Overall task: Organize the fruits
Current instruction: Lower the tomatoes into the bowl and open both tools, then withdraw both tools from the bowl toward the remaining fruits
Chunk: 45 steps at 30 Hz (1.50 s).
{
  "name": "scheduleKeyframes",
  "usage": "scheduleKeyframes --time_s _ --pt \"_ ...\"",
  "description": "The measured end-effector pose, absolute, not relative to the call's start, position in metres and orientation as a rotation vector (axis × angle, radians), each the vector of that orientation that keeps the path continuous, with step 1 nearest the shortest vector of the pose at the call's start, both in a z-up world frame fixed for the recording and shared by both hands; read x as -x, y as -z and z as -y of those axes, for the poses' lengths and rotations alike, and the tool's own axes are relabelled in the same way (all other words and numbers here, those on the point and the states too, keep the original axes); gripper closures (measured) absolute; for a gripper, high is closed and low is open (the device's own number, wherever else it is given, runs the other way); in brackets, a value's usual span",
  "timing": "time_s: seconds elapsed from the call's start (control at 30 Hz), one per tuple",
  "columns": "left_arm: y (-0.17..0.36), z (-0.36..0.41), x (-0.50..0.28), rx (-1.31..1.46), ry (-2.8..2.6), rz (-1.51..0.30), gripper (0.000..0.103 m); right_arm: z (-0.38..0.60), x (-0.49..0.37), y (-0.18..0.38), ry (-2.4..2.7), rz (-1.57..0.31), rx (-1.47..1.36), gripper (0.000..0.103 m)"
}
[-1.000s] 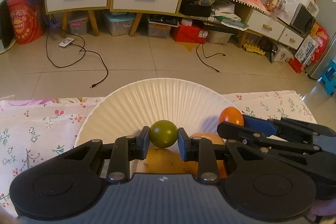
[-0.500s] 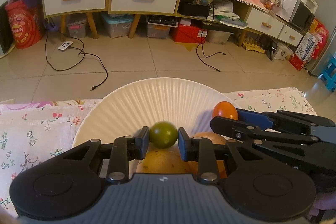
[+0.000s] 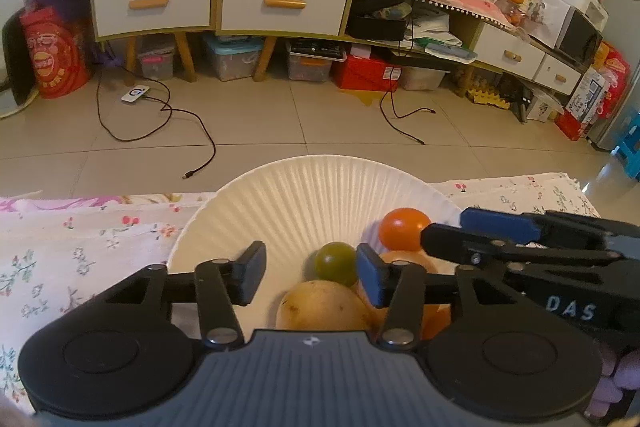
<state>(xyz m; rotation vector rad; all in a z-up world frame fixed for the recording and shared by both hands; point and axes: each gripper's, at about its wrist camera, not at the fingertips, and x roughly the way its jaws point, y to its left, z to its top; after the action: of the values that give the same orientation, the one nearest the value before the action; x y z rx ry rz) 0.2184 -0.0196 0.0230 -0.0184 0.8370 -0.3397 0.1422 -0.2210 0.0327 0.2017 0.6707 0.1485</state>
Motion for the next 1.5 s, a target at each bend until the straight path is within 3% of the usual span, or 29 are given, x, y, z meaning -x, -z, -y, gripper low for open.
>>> scheduleKeyframes --time_s 0.43,0.6,0.97,1.1,1.5 --pt "-0.041 0.002 -0.186 0.011 0.322 -0.82 0.055 0.211 -0.12 -0.059 -0.141 -0.664 -0.136 0.036" --pt "-0.049 -0.006 -0.169 0.003 0.312 -0.806 0.043 0.208 -0.107 -0.07 -0.131 -0.657 -0.125 0.024" --pt "-0.062 -0.015 -0.13 -0.036 0.311 -0.783 0.031 0.196 -0.076 -0.083 -0.114 -0.659 -0.075 0.012" --pt "-0.064 -0.018 -0.118 -0.055 0.305 -0.775 0.022 0.19 -0.065 -0.086 -0.111 -0.663 -0.061 0.01" --pt "-0.065 -0.029 -0.084 -0.055 0.275 -0.788 0.019 0.176 -0.035 -0.092 -0.105 -0.673 -0.04 0.005"
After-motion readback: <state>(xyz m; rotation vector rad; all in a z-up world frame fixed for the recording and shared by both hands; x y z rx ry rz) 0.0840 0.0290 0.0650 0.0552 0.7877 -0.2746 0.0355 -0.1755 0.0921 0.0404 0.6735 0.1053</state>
